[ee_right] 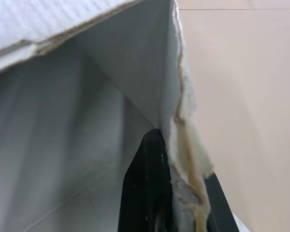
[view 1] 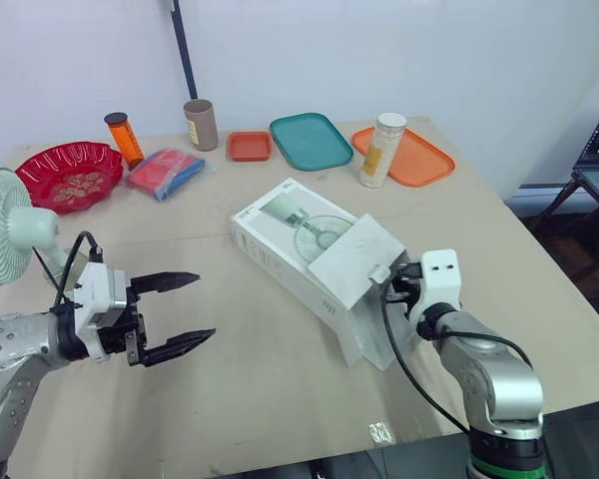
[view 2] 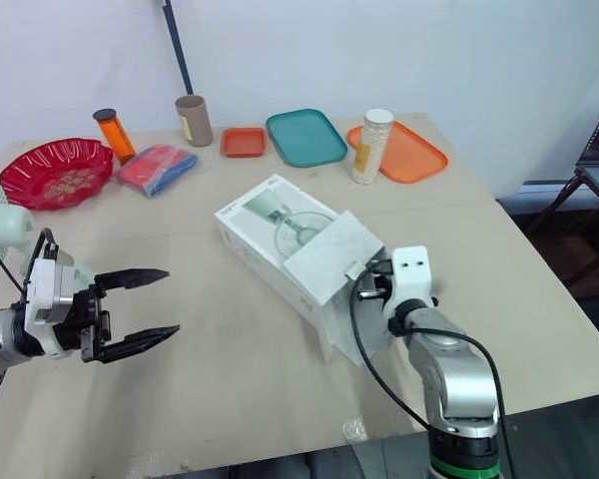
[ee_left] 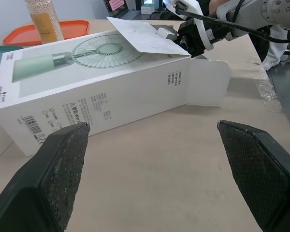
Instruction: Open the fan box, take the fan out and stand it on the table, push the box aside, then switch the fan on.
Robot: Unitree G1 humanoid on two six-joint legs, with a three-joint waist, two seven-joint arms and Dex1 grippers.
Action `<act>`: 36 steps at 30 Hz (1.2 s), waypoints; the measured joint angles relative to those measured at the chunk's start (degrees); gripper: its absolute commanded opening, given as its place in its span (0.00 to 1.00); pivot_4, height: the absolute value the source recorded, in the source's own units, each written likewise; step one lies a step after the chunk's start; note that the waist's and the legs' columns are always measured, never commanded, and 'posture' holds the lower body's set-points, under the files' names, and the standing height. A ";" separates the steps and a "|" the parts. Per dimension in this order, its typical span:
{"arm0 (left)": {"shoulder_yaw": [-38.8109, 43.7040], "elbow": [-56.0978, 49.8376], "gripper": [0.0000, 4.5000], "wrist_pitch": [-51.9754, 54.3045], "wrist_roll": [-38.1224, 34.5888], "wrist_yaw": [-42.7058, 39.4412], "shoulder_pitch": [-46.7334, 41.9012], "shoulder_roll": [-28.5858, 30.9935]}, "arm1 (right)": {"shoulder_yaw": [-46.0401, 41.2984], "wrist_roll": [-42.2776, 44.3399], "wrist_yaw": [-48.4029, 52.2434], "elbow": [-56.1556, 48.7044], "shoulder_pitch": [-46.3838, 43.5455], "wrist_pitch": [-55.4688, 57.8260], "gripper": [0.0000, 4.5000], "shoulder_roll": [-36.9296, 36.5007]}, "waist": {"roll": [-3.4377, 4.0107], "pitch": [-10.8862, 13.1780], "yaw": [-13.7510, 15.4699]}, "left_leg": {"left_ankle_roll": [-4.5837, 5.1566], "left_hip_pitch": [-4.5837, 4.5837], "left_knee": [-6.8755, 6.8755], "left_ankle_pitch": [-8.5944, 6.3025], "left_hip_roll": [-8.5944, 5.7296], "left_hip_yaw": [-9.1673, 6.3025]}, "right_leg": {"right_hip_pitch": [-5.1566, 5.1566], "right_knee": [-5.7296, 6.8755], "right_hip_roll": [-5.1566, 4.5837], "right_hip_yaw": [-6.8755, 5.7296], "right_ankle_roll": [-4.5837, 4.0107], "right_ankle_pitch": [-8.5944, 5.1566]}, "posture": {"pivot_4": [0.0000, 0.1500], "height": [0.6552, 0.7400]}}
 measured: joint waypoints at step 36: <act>-7.72 3.43 1.00 -1.60 0.27 -3.08 -7.25 -1.23 | -23.47 3.31 -8.96 14.50 -4.89 -0.39 0.01 -3.43 | 0.35 -0.06 0.02 | 0.03 0.01 0.02 0.00 -0.03 0.05 | 0.04 0.02 0.02 0.10 0.05 0.02 | 1.00 1.00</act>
